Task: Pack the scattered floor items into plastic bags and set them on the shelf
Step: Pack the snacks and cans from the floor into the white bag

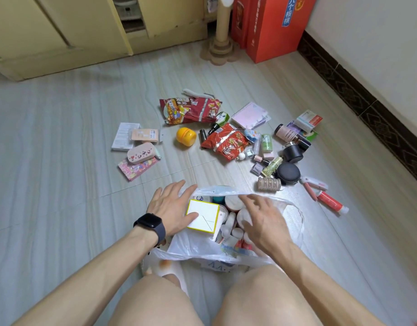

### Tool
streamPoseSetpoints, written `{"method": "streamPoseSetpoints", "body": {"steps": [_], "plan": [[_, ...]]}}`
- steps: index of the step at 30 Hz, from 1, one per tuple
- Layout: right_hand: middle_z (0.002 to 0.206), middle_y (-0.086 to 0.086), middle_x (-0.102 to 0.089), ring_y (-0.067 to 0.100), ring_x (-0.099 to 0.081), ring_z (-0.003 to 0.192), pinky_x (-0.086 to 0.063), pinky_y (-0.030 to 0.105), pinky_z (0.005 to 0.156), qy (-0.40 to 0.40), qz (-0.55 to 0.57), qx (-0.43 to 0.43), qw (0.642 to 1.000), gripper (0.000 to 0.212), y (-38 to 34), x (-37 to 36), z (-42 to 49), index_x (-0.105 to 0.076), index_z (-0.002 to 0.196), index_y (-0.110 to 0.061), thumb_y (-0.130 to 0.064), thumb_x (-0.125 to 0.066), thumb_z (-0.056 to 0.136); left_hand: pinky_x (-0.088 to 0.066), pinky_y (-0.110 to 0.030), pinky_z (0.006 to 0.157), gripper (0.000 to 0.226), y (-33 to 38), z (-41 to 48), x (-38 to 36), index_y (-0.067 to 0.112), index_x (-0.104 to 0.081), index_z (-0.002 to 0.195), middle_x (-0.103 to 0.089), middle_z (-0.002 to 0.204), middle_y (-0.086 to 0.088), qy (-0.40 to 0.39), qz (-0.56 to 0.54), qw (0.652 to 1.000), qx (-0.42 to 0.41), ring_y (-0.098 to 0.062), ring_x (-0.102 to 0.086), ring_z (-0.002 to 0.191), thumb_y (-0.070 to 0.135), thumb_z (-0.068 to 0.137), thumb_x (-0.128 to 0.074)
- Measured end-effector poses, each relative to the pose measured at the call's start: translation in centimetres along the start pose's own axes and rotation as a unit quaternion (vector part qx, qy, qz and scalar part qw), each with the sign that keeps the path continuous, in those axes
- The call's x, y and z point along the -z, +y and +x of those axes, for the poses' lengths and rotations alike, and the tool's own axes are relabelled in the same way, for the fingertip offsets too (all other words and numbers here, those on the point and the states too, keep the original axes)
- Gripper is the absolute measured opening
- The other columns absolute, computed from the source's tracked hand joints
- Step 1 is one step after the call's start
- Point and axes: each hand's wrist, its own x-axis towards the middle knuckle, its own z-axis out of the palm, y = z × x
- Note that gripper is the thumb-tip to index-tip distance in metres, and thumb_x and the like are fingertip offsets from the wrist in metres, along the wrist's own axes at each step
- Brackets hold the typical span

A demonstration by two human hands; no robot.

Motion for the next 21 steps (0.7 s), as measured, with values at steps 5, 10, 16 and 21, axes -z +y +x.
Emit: {"method": "streamPoseSetpoints", "body": {"steps": [5,10,16,21], "plan": [[0.156,0.016,-0.028,0.039,-0.030,0.139,-0.032,0.051,0.109,0.076,0.048,-0.262,0.961,0.092,5.0,0.3,-3.1,-0.025,0.152,-0.022,-0.042,-0.074,0.077,-0.032,-0.041,0.111,0.094,-1.6,-1.5,-2.0,0.032,-0.006,0.154,-0.030,0.155,-0.014,-0.031,-0.145,0.975,0.164,-0.032,-0.037,0.138,0.077,0.080,-0.044],[0.080,0.002,-0.075,0.026,-0.070,0.084,-0.053,0.044,0.090,-0.027,0.357,-0.416,0.836,0.037,6.9,1.1,-3.9,-0.066,0.105,-0.008,-0.039,-0.059,0.086,-0.057,-0.035,0.056,0.031,-2.2,-2.5,-1.6,0.013,-0.057,0.103,-0.071,0.078,-0.005,-0.110,-0.378,0.888,0.237,-0.027,-0.070,0.058,0.042,0.093,-0.051],[0.046,-0.011,-0.035,0.013,-0.030,0.046,-0.029,0.025,0.046,0.089,0.542,-0.295,0.782,0.027,1.7,10.3,-0.9,-0.058,0.075,-0.009,-0.021,-0.052,0.099,-0.040,-0.023,0.046,0.012,-0.8,-2.1,8.2,0.009,-0.060,0.086,-0.035,0.038,0.006,0.025,-0.688,0.683,0.243,-0.011,-0.036,0.033,0.015,0.096,-0.058],[0.051,-0.013,-0.042,0.004,-0.033,0.044,-0.028,0.019,0.046,0.092,0.549,-0.167,0.814,0.026,-3.4,15.5,0.1,-0.069,0.087,-0.006,-0.017,-0.049,0.101,-0.029,-0.018,0.037,0.004,0.0,-3.1,15.8,0.010,-0.064,0.086,-0.031,0.041,0.008,0.036,-0.695,0.694,0.183,-0.009,-0.024,0.035,0.011,0.090,-0.064]]}}
